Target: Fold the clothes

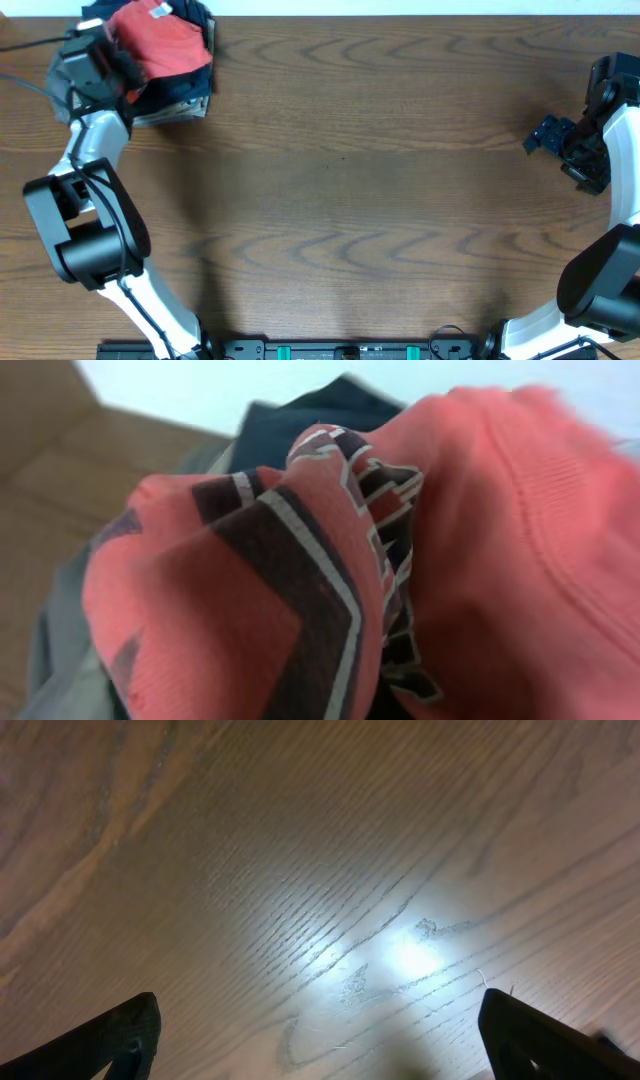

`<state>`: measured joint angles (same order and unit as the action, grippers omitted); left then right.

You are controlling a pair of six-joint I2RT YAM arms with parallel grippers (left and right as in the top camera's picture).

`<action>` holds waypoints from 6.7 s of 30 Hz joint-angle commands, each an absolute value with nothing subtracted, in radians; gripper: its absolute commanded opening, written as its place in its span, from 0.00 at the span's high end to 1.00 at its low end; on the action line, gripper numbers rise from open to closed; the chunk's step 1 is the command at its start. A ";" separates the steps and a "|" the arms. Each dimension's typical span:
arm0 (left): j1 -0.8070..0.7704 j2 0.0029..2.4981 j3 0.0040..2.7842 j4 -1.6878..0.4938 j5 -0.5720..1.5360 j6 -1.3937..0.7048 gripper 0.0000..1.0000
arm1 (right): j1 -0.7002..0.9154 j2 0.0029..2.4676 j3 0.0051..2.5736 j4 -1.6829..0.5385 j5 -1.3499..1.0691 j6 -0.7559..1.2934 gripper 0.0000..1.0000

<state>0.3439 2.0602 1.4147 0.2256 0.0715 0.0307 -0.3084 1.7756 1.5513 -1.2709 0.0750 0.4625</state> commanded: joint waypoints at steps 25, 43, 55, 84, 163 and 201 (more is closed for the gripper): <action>0.392 1.841 1.446 0.306 0.123 -0.167 0.81 | -0.313 1.767 1.555 -1.272 0.078 0.455 0.01; 0.300 2.324 1.603 0.383 0.051 -0.178 0.94 | -0.313 1.767 1.555 -1.272 0.078 0.455 0.01; 0.312 2.105 1.603 0.395 0.042 -0.170 0.94 | -0.313 1.767 1.555 -1.272 0.078 0.455 0.01; 0.429 2.124 1.603 0.364 0.022 -0.163 0.94 | -0.313 1.767 1.555 -1.272 0.078 0.455 0.01; 0.197 0.527 1.442 -1.411 0.538 -0.025 0.02 | -0.313 1.767 1.555 -1.272 0.078 0.455 0.01; -0.006 0.002 0.035 0.177 0.148 -0.222 0.02 | -0.313 1.767 1.555 -1.272 0.078 0.455 0.01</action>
